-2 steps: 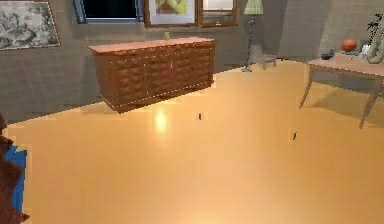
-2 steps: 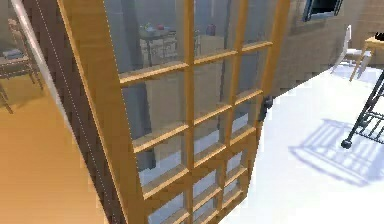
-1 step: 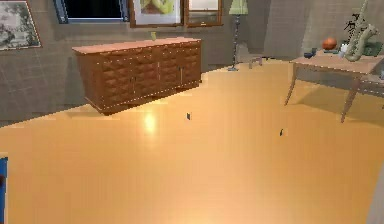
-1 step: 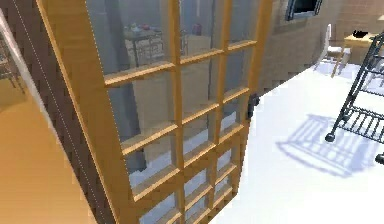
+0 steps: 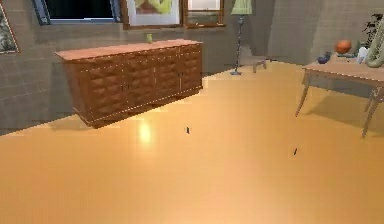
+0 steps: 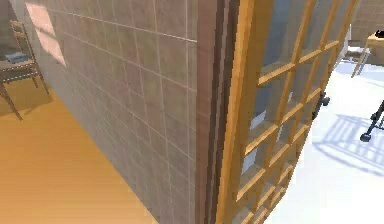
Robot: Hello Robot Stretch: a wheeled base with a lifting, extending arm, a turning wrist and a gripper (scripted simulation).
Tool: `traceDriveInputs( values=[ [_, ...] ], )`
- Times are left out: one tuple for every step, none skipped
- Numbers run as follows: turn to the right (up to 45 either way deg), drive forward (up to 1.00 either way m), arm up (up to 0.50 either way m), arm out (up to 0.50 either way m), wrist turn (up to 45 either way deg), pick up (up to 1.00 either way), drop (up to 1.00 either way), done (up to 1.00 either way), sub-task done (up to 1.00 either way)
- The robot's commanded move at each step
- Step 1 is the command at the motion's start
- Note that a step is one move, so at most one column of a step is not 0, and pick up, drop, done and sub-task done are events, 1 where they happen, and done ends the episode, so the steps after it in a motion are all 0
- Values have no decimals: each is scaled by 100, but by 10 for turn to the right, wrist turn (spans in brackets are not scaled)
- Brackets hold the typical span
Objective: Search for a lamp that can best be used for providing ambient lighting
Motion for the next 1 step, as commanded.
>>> traceDriveInputs(
  values=[
    [180,0,0,0,0,0,0,0,0]
  ],
)
